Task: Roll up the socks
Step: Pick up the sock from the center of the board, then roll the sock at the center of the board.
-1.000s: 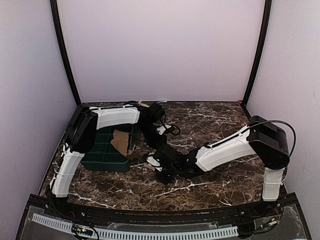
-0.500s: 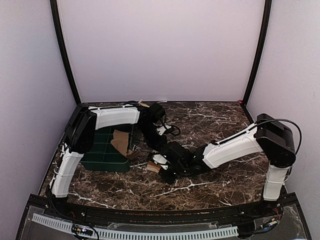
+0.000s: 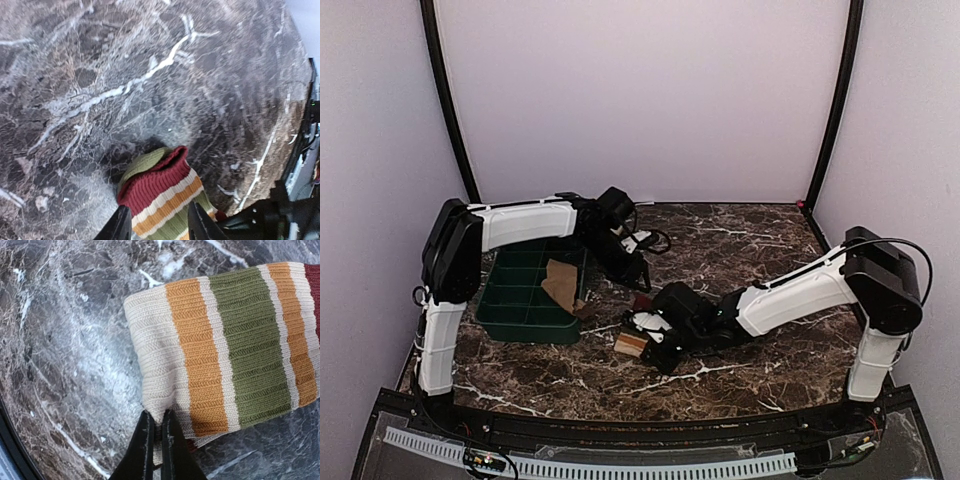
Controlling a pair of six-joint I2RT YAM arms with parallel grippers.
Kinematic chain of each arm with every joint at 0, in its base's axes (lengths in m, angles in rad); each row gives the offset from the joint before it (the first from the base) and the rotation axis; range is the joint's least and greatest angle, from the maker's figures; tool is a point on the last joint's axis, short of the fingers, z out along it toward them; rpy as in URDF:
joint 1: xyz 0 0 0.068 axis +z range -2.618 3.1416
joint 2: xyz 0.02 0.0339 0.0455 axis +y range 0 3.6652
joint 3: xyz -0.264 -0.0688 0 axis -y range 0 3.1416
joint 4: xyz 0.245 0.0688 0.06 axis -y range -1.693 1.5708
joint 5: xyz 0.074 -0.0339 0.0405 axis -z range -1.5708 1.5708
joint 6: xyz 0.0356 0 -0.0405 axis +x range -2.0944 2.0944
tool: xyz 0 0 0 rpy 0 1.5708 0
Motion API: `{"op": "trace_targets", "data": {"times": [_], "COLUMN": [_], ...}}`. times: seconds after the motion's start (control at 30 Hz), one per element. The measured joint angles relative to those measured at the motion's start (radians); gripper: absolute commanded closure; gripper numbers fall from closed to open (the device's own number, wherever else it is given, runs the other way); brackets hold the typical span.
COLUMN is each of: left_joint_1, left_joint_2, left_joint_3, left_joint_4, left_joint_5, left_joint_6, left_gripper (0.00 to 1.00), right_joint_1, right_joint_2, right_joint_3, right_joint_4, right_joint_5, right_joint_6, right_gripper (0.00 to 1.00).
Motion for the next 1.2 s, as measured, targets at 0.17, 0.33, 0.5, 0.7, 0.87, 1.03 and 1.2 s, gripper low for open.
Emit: {"op": "trace_targets", "data": {"times": [0.17, 0.33, 0.5, 0.7, 0.87, 1.03, 1.2], "left_joint_1": [0.019, 0.032, 0.031, 0.031, 0.028, -0.005, -0.045], "left_joint_2": [-0.089, -0.181, -0.238, -0.270, -0.303, -0.309, -0.309], "left_joint_3": [-0.079, -0.211, -0.330, -0.415, -0.452, -0.457, -0.462], "left_joint_4": [0.073, 0.154, 0.222, 0.277, 0.302, 0.312, 0.312], "left_joint_5": [0.019, 0.019, 0.020, 0.043, 0.077, 0.117, 0.142], "left_joint_6": [-0.018, -0.021, -0.011, 0.005, 0.029, 0.076, 0.126], "left_gripper": [0.60, 0.65, 0.71, 0.77, 0.84, 0.85, 0.85], "right_joint_1": [-0.015, -0.059, -0.132, -0.196, -0.233, -0.269, -0.291], "right_joint_2": [-0.020, -0.067, -0.095, -0.090, -0.066, -0.053, -0.034], "right_joint_3": [-0.028, -0.090, -0.118, -0.117, -0.118, -0.131, -0.132], "right_joint_4": [0.008, 0.045, 0.090, 0.145, 0.185, 0.239, 0.249], "right_joint_5": [-0.051, -0.135, -0.250, -0.413, -0.525, -0.615, -0.663], "right_joint_6": [0.023, 0.065, 0.122, 0.194, 0.260, 0.329, 0.362], "right_gripper": [1.00, 1.00, 1.00, 1.00, 1.00, 1.00, 1.00]}}
